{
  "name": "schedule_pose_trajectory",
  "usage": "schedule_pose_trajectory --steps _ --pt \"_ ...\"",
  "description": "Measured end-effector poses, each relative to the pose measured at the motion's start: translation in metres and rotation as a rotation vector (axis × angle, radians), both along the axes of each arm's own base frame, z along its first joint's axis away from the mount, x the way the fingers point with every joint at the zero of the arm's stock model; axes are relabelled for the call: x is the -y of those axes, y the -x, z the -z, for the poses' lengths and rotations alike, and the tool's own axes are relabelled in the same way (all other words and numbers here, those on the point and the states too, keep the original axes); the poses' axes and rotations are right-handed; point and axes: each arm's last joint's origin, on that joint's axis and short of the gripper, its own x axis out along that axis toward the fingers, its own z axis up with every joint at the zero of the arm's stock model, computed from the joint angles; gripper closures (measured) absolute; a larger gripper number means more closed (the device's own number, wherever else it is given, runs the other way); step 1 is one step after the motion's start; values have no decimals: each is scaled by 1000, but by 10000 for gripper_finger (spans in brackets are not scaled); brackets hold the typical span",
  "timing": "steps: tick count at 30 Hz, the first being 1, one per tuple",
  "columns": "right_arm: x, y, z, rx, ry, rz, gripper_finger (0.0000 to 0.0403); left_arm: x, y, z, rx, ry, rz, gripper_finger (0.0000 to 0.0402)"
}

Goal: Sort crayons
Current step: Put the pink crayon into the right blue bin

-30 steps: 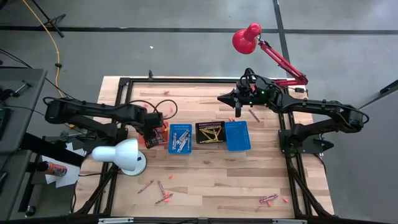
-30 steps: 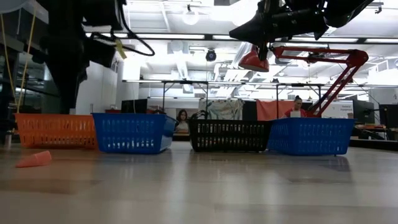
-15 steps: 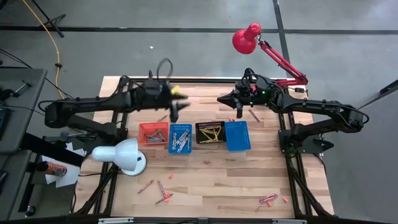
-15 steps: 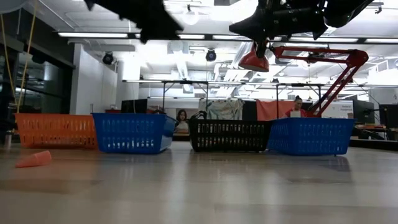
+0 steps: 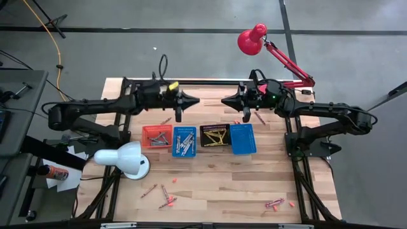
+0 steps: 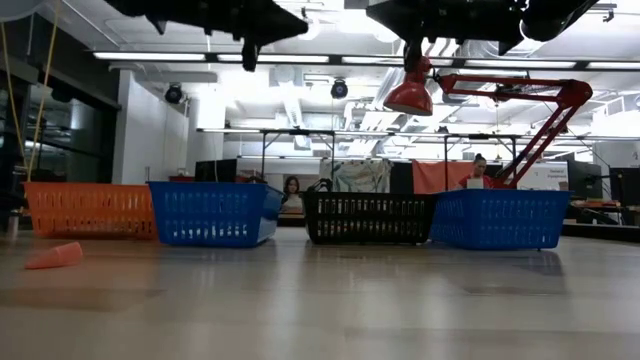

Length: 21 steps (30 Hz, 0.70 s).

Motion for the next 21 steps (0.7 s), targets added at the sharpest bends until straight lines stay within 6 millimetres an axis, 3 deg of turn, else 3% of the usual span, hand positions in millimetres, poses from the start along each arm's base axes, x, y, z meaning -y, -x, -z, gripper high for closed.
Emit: schedule_pose_trajectory --steps 5,21 --pt "0 0 0 0 0 3 402 4 1 9 42 6 -31 400" --pt "1 0 0 1 4 40 402 4 2 10 21 -70 -29 401"
